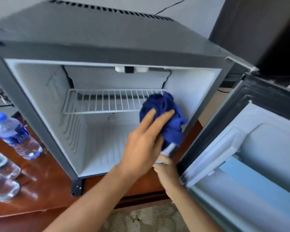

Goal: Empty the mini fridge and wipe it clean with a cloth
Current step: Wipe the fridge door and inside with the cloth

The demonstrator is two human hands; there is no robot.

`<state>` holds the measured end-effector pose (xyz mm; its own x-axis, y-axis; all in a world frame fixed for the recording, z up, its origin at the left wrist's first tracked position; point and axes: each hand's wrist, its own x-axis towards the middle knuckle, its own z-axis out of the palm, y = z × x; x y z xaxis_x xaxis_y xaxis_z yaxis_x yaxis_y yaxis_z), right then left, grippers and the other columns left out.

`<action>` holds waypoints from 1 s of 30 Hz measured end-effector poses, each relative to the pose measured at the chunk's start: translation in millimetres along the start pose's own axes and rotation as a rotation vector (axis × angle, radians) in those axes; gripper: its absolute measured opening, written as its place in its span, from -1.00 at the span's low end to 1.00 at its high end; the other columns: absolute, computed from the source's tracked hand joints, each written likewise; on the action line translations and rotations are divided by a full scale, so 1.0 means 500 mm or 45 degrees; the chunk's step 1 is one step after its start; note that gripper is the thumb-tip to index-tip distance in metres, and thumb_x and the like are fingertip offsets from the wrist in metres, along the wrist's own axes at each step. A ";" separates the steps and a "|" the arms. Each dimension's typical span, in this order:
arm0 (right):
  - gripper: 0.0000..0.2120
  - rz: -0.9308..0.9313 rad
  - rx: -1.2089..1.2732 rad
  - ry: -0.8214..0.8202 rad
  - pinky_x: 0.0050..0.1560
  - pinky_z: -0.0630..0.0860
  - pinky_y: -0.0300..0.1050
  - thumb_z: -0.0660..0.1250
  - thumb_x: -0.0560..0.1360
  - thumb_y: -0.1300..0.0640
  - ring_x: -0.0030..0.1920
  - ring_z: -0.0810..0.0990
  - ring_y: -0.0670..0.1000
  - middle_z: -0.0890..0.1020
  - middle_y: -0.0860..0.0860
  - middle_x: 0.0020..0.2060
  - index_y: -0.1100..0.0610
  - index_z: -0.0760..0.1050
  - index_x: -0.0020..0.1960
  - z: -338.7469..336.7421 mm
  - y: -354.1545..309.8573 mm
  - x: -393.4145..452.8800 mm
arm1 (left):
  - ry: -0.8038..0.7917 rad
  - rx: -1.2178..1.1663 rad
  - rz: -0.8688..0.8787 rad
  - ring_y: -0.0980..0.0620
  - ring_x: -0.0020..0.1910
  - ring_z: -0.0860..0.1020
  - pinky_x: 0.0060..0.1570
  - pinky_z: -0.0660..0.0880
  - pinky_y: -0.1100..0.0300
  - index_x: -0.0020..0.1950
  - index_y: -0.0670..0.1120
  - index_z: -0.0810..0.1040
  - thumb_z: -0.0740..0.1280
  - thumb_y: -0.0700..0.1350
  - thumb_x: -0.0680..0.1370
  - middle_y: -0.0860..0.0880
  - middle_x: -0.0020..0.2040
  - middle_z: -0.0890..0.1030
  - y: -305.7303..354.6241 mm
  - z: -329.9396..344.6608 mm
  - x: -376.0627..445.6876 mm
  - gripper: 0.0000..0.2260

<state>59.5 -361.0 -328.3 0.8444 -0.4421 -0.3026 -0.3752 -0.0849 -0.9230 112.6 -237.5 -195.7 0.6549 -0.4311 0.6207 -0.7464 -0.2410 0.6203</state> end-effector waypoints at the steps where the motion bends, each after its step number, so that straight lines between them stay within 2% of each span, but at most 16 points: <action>1: -0.67 -0.036 0.105 -0.025 0.11 0.55 -0.04 0.29 0.50 0.34 0.06 0.66 0.02 0.67 -0.03 0.07 0.01 0.63 0.13 -0.007 -0.034 -0.030 | 0.038 0.013 0.040 -0.11 0.43 0.41 0.29 0.39 0.13 0.50 -0.03 0.47 0.20 -0.14 0.56 -0.17 0.45 0.49 -0.009 -0.016 0.025 -0.52; 2: -0.59 -0.073 0.104 -0.018 0.11 0.57 -0.06 0.29 0.49 0.40 0.07 0.68 -0.05 0.66 -0.06 0.12 -0.04 0.60 0.16 -0.018 -0.077 -0.068 | 0.048 0.038 -0.003 -0.13 0.42 0.42 0.30 0.40 0.07 0.52 -0.06 0.45 0.21 -0.15 0.60 -0.17 0.45 0.49 -0.018 -0.031 0.051 -0.54; 4: -0.55 -0.282 -0.046 -0.041 0.03 0.56 -0.13 0.28 0.47 0.32 0.11 0.66 -0.16 0.64 -0.18 0.14 -0.13 0.56 0.21 -0.033 -0.166 -0.136 | -0.085 0.122 -0.191 -0.15 0.42 0.42 0.28 0.42 0.01 0.61 -0.01 0.30 0.22 -0.07 0.69 -0.10 0.52 0.42 -0.041 -0.064 0.119 -0.53; 5: -0.56 -0.404 -0.104 0.017 0.02 0.53 -0.17 0.29 0.47 0.27 0.13 0.63 -0.19 0.63 -0.19 0.15 -0.14 0.55 0.23 -0.036 -0.216 -0.155 | -0.236 0.225 -0.276 -0.15 0.44 0.40 0.28 0.41 0.03 0.65 0.04 0.20 0.19 0.01 0.72 -0.07 0.56 0.37 -0.048 -0.073 0.140 -0.51; 7: -0.55 -0.698 -0.228 0.276 0.17 0.49 -0.17 0.28 0.49 0.22 0.23 0.57 -0.15 0.60 -0.13 0.24 -0.08 0.51 0.34 -0.035 -0.291 -0.146 | -0.503 0.399 -0.314 -0.09 0.50 0.33 0.33 0.34 0.08 0.67 0.08 0.12 0.12 0.11 0.73 -0.02 0.61 0.31 -0.038 -0.080 0.151 -0.49; 8: -0.53 -0.841 -0.338 0.403 0.27 0.46 -0.13 0.28 0.49 0.18 0.31 0.52 -0.09 0.56 -0.09 0.31 -0.04 0.47 0.39 -0.029 -0.322 -0.126 | -0.545 0.343 -0.310 -0.04 0.50 0.33 0.35 0.32 0.13 0.66 0.10 0.16 0.12 0.12 0.74 0.02 0.60 0.33 -0.028 -0.091 0.154 -0.51; 10: -0.46 -1.004 -0.619 0.522 0.38 0.38 0.04 0.27 0.50 0.03 0.39 0.42 0.08 0.47 0.01 0.38 -0.01 0.38 0.48 -0.005 -0.365 -0.072 | -0.384 -0.056 -0.507 0.07 0.43 0.44 0.37 0.35 0.19 0.59 0.15 0.33 0.17 0.06 0.72 0.09 0.47 0.50 -0.019 -0.123 0.171 -0.60; 12: -0.36 -0.937 -0.916 0.475 0.40 0.31 0.19 0.19 0.48 -0.22 0.40 0.36 0.21 0.43 0.06 0.39 -0.04 0.30 0.52 0.028 -0.383 -0.017 | -0.233 -0.257 -0.616 0.13 0.31 0.53 0.36 0.42 0.18 0.45 0.12 0.50 0.20 -0.01 0.71 0.13 0.30 0.60 -0.021 -0.153 0.169 -0.68; 15: -0.23 -0.748 -1.214 0.420 0.36 0.31 0.19 0.08 0.39 -0.46 0.36 0.40 0.26 0.50 0.10 0.34 -0.10 0.33 0.49 0.071 -0.376 0.025 | -0.037 0.155 -0.506 -0.01 0.19 0.61 0.19 0.51 0.13 0.29 0.05 0.62 0.19 -0.04 0.67 0.07 0.20 0.67 -0.041 -0.194 0.129 -0.72; 17: -0.42 -0.784 -1.196 0.487 0.14 0.41 0.01 0.17 0.49 -0.33 0.21 0.54 0.24 0.63 0.10 0.18 -0.05 0.47 0.38 0.068 -0.384 0.032 | -0.043 0.577 -0.502 -0.20 0.16 0.60 0.12 0.54 0.00 0.29 0.02 0.60 0.17 -0.01 0.63 -0.04 0.26 0.64 -0.065 -0.229 0.093 -0.69; 19: -0.65 -0.750 -1.084 0.576 -0.11 0.40 -0.03 0.24 0.57 -0.11 0.08 0.62 0.24 0.68 0.13 0.05 0.02 0.55 0.27 0.051 -0.412 0.039 | -0.288 0.979 -0.539 -0.25 0.35 0.50 0.34 0.46 -0.15 0.46 0.03 0.44 0.08 0.13 0.62 -0.13 0.46 0.47 -0.092 -0.246 0.039 -0.55; 21: -0.72 -0.594 -0.974 0.743 -0.11 0.48 0.02 0.25 0.59 0.00 0.05 0.64 0.28 0.67 0.19 0.04 0.05 0.57 0.24 0.035 -0.439 0.055 | -0.563 1.205 -0.495 -0.26 0.63 0.10 0.61 0.01 -0.23 0.68 0.01 0.03 -0.01 0.26 0.64 -0.13 0.68 0.06 -0.118 -0.243 -0.015 -0.35; 23: -0.74 -0.446 -0.823 0.889 -0.08 0.47 0.03 0.24 0.59 0.08 0.07 0.63 0.30 0.67 0.21 0.06 0.09 0.58 0.22 0.027 -0.450 0.075 | -0.591 1.209 -0.465 -0.27 0.66 -0.16 0.60 -0.22 -0.24 0.68 0.00 -0.25 -0.01 0.32 0.64 -0.12 0.70 -0.17 -0.129 -0.230 -0.040 -0.24; 25: -0.74 -0.342 -0.692 0.915 -0.07 0.42 0.01 0.21 0.59 0.12 0.11 0.62 0.29 0.66 0.20 0.11 0.10 0.58 0.21 0.028 -0.462 0.092 | -0.571 1.186 -0.470 -0.28 0.65 -0.22 0.59 -0.26 -0.25 0.67 0.00 -0.30 0.01 0.34 0.63 -0.12 0.69 -0.22 -0.127 -0.224 -0.038 -0.21; 27: -0.71 -0.249 -0.695 0.832 0.00 0.48 0.02 0.21 0.60 0.08 0.16 0.62 0.28 0.65 0.19 0.15 0.12 0.58 0.24 0.043 -0.478 0.107 | -0.588 1.209 -0.484 -0.28 0.65 -0.23 0.59 -0.25 -0.26 0.67 0.00 -0.31 0.03 0.33 0.63 -0.13 0.68 -0.24 -0.123 -0.225 -0.032 -0.19; 30: -0.68 -0.361 -0.809 0.587 0.03 0.54 0.00 0.26 0.58 0.01 0.15 0.64 0.26 0.67 0.21 0.10 0.20 0.62 0.16 0.138 -0.509 0.090 | -0.585 1.201 -0.473 -0.25 0.66 -0.15 0.60 -0.23 -0.24 0.69 -0.05 -0.22 0.07 0.30 0.61 -0.15 0.69 -0.14 -0.119 -0.226 -0.034 -0.19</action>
<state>219.4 -297.5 -123.5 0.7500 -0.6375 0.1763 -0.4331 -0.6747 -0.5977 159.2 -117.5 -189.0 0.8960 -0.4289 0.1147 -0.4314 -0.9022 -0.0038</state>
